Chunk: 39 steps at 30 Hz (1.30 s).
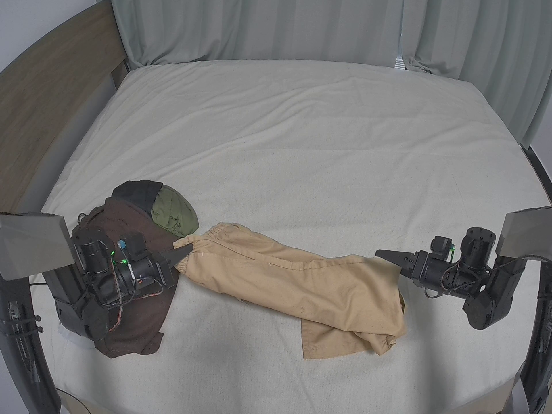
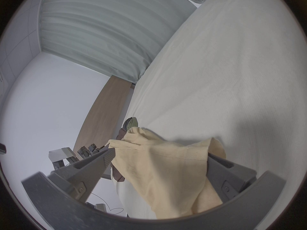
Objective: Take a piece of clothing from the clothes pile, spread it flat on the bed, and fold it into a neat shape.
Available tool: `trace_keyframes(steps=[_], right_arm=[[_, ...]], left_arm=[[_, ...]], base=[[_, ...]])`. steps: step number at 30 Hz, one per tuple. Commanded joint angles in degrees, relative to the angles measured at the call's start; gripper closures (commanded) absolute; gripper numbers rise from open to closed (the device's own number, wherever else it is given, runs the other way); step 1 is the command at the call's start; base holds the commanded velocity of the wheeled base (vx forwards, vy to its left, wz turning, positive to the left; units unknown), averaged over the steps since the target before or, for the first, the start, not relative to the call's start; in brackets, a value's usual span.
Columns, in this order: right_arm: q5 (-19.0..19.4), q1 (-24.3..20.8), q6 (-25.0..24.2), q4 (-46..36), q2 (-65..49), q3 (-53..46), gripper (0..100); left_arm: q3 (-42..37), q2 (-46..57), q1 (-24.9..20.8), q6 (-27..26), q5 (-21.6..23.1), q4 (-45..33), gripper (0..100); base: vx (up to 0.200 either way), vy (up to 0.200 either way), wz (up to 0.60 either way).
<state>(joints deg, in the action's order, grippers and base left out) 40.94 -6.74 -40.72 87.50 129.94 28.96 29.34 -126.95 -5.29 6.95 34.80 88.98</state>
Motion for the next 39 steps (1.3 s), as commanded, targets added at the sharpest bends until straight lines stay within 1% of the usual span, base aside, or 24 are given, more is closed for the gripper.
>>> trace_keyframes(steps=[1, 5, 8, 21, 27, 28, 39], right_arm=[[0.2, 0.0, 0.0, 0.4, -2.6, -0.6, 0], [2.5, 0.0, -0.1, 0.5, -3.4, -1.9, 0], [3.3, -0.1, -0.1, 0.5, -3.1, -2.1, 0], [2.9, -3.0, -0.2, 0.6, -0.9, -0.2, 0], [2.7, -3.1, -0.2, 0.6, -0.4, 0.7, 0], [2.6, -3.0, -0.2, 0.7, -0.3, 1.0, 100], [2.6, -2.8, -0.2, 0.7, -0.3, 1.7, 100]], left_arm=[[0.0, -0.4, 0.0, 0.0, 0.0, 0.1, 100], [0.1, -0.6, 0.0, -0.1, 0.0, 0.1, 100], [0.1, -0.6, -0.1, -0.1, 0.0, 0.1, 100], [0.1, -0.6, -0.2, -0.1, 0.0, 0.1, 100], [0.1, -0.5, 0.0, -0.1, 0.0, 0.1, 100], [0.1, -0.5, 0.0, -0.1, 0.0, 0.1, 100], [0.1, -0.7, -0.2, 0.0, 0.0, 0.1, 100]], base=[[0.000, 0.000, 0.00], [0.000, 0.000, 0.00], [0.000, 0.000, 0.00], [0.000, 0.000, 0.00], [0.000, 0.000, 0.00], [0.000, 0.000, 0.00], [0.000, 0.000, 0.00]])
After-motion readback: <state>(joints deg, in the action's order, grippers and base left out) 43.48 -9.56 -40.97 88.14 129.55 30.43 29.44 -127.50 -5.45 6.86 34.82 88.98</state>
